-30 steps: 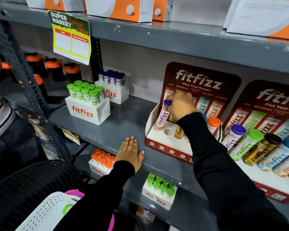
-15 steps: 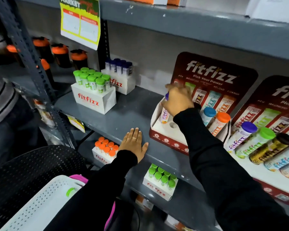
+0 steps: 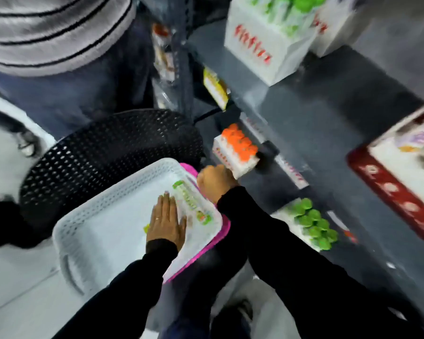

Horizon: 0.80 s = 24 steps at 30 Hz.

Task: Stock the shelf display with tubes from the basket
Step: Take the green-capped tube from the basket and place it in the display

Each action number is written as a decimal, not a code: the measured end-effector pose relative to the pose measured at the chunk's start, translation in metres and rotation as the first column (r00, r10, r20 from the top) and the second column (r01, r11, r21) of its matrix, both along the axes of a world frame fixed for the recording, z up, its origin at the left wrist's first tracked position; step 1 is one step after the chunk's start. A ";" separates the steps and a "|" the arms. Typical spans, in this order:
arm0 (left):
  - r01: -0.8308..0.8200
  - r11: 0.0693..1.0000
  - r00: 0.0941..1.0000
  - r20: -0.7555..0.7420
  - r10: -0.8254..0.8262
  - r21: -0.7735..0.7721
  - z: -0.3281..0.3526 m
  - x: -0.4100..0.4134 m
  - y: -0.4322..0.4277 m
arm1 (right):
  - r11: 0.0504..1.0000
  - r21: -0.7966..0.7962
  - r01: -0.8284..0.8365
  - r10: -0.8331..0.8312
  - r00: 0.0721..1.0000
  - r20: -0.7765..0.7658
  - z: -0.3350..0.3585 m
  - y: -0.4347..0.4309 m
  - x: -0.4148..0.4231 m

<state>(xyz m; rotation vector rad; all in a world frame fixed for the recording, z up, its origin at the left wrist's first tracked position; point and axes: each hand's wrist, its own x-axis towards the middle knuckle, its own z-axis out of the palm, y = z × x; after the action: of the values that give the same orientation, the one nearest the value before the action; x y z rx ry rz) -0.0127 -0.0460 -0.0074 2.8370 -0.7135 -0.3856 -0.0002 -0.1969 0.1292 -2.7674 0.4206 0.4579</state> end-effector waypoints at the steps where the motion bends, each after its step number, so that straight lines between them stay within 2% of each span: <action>1: -0.044 0.999 0.998 -0.038 0.045 0.021 -0.007 0.000 0.012 | 0.999 -0.002 -0.050 0.050 0.996 -0.079 -0.013 0.013 0.004; 5: -0.128 0.989 0.989 -0.063 0.133 0.075 -0.033 -0.001 0.047 | 0.997 -0.038 -0.073 0.064 0.976 -0.207 -0.062 0.045 0.021; 8: -0.134 0.986 0.982 -0.120 0.146 0.101 -0.053 -0.001 0.059 | 0.993 -0.094 -0.067 0.048 0.981 -0.189 -0.099 0.058 0.039; 13: -0.103 0.985 0.986 -0.117 0.120 0.139 -0.069 -0.004 0.066 | 0.985 -0.155 -0.080 0.050 0.980 -0.191 -0.128 0.068 0.055; 15: -0.102 0.986 0.985 -0.124 0.119 0.133 -0.069 -0.004 0.066 | 0.983 -0.167 -0.078 0.044 0.979 -0.201 -0.128 0.070 0.057; 20: -0.091 0.984 0.979 -0.168 0.116 0.152 -0.066 -0.003 0.069 | 0.999 -0.032 -0.013 0.002 0.940 -0.340 -0.096 0.064 0.059; 24: -0.089 0.985 0.980 -0.166 0.114 0.147 -0.066 -0.003 0.069 | 0.998 0.007 -0.063 0.061 0.921 -0.384 -0.057 0.049 0.050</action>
<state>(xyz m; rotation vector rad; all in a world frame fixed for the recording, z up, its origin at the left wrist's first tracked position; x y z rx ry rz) -0.0158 0.0226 -0.0736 2.9060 -0.5238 -0.6814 0.0495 -0.1475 0.0720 -2.6972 0.4208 1.0259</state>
